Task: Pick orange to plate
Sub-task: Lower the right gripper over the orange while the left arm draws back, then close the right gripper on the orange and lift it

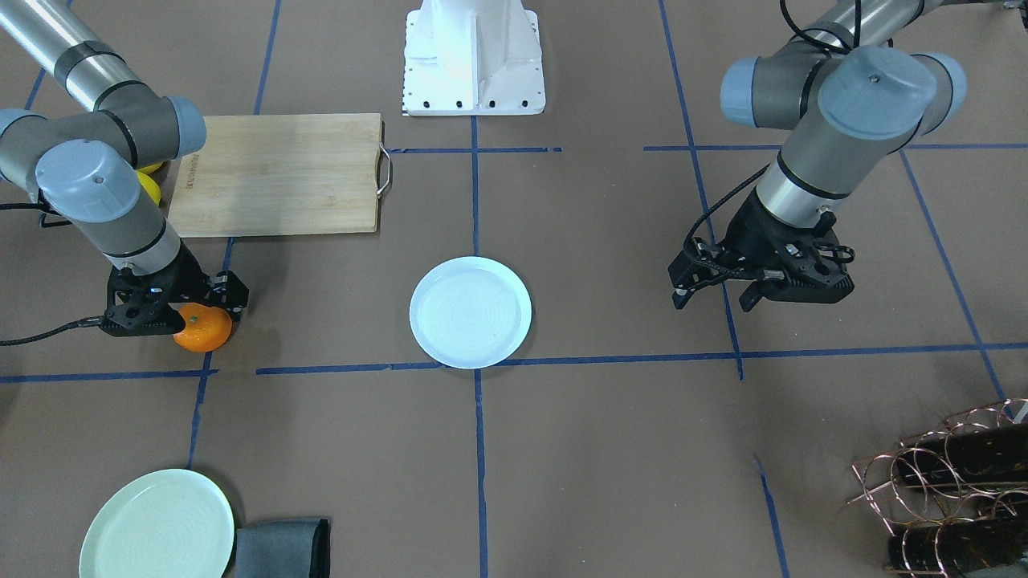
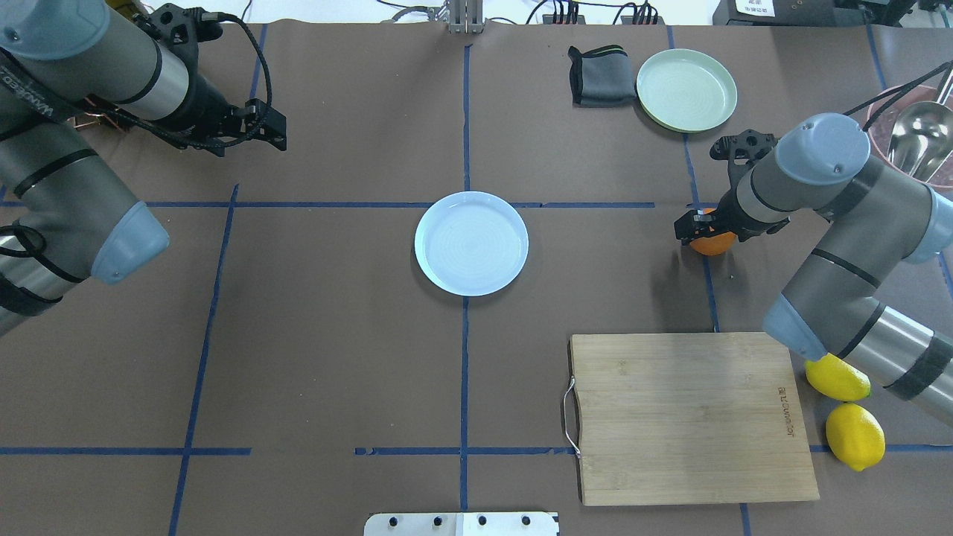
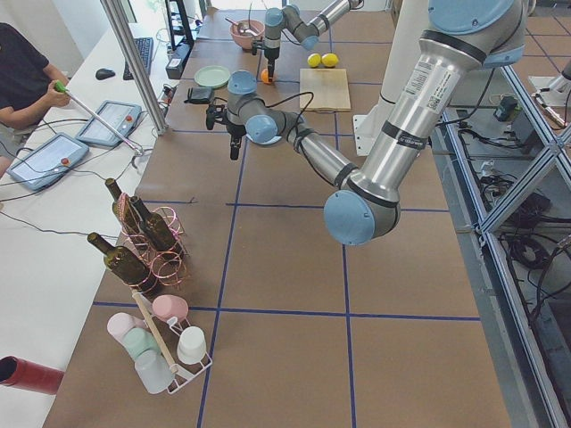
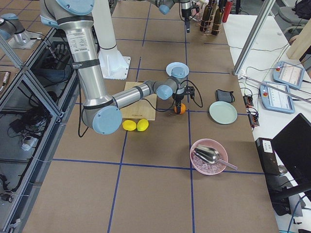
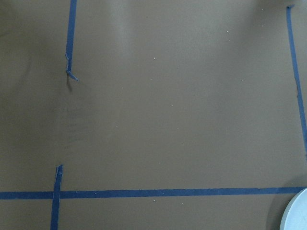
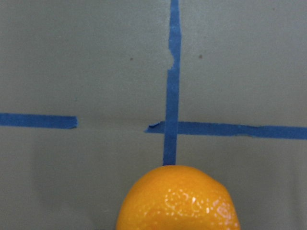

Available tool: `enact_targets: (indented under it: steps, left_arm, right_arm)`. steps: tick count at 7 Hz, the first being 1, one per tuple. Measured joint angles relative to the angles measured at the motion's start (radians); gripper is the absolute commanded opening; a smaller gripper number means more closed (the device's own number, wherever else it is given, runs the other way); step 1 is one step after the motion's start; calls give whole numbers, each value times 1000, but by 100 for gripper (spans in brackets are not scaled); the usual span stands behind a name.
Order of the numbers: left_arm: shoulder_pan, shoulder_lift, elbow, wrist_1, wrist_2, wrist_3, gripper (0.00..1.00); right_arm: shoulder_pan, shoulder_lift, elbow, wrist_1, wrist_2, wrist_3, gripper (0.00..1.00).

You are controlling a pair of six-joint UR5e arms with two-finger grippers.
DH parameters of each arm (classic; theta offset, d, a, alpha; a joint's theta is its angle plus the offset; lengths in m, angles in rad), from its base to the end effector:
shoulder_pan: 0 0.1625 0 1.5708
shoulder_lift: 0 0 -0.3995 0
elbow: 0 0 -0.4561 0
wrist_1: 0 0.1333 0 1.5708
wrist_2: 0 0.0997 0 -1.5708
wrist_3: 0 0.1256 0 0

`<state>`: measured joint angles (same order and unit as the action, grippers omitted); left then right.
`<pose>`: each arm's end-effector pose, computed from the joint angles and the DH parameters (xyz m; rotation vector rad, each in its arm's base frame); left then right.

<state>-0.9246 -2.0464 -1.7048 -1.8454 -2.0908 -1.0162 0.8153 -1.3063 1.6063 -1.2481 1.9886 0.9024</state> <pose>0.3675 -0.6050 0.2485 0.2231 0.9633 -0.1096 -0.4119 -0.5573 0.4484 0.1165 -0.7248 0.0102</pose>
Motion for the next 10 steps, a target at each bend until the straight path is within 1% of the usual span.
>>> enact_targets:
  steps: [1, 2, 3, 4, 8, 10]
  left_arm:
    - [0, 0, 0, 0, 0, 0, 100]
    - [0, 0, -1, -1, 0, 0, 100]
    - [0, 0, -1, -1, 0, 0, 100]
    - [0, 0, 0, -1, 0, -1, 100]
    - [0, 0, -1, -2, 0, -1, 100]
    - [-8, 3, -1, -1, 0, 7, 100]
  right_arm:
    - [10, 2, -4, 0, -1, -8, 100]
    - [15, 2, -7, 0, -2, -11, 93]
    - [17, 4, -10, -1, -2, -9, 31]
    - [18, 11, -10, -3, -2, -4, 0]
    - [57, 49, 6, -12, 23, 1, 0]
    - [88, 87, 32, -17, 88, 18, 0]
